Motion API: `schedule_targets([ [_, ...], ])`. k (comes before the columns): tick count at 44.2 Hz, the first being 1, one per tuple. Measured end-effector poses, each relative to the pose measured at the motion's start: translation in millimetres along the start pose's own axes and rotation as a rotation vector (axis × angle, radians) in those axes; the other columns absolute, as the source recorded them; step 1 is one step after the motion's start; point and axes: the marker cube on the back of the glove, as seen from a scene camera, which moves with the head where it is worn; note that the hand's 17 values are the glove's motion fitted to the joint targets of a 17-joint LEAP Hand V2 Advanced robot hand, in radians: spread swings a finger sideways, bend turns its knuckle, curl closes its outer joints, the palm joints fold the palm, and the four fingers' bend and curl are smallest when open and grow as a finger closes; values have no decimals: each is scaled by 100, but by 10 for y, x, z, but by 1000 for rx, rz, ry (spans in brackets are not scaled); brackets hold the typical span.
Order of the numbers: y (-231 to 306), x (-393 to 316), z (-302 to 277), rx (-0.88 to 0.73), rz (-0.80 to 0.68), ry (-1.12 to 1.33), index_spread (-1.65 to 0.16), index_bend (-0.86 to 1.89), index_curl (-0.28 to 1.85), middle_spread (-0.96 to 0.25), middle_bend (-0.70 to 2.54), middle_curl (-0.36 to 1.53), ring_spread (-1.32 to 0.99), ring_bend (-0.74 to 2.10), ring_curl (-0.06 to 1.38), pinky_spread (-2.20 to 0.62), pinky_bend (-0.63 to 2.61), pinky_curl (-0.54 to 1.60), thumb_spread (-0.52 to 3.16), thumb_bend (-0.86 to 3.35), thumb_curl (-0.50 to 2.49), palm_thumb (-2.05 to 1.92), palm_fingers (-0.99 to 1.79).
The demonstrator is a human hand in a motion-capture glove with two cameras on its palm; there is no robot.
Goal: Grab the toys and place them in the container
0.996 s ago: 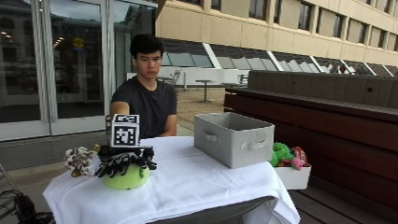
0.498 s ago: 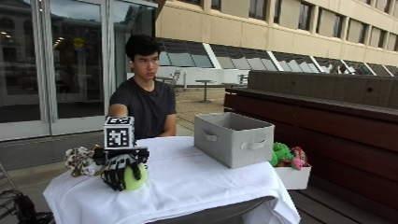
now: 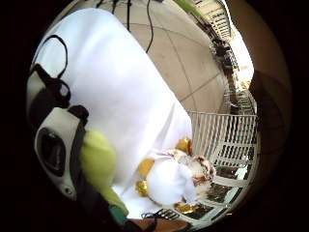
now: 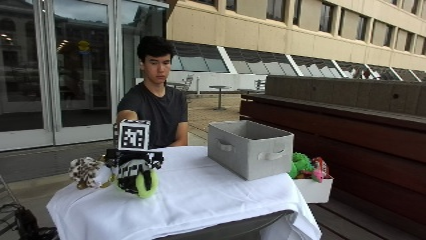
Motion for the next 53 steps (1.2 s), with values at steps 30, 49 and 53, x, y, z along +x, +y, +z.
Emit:
schedule_targets([
  [30, 584, -1143, -2615, 248, -130, -104, -34, 43, 40, -41, 74, 57, -43, 113, 52, -45, 96, 42, 47, 25, 84, 67, 107],
  [49, 1780, -2850, -3584, 318, -314, -190, -38, 35, 48, -44, 70, 61, -44, 112, 51, -45, 93, 42, 46, 21, 94, 67, 109],
  [53, 1957, -3173, -3512, 315, -359, -186, -38, 34, 50, -44, 69, 63, -44, 111, 51, -45, 94, 42, 45, 20, 96, 68, 110],
])
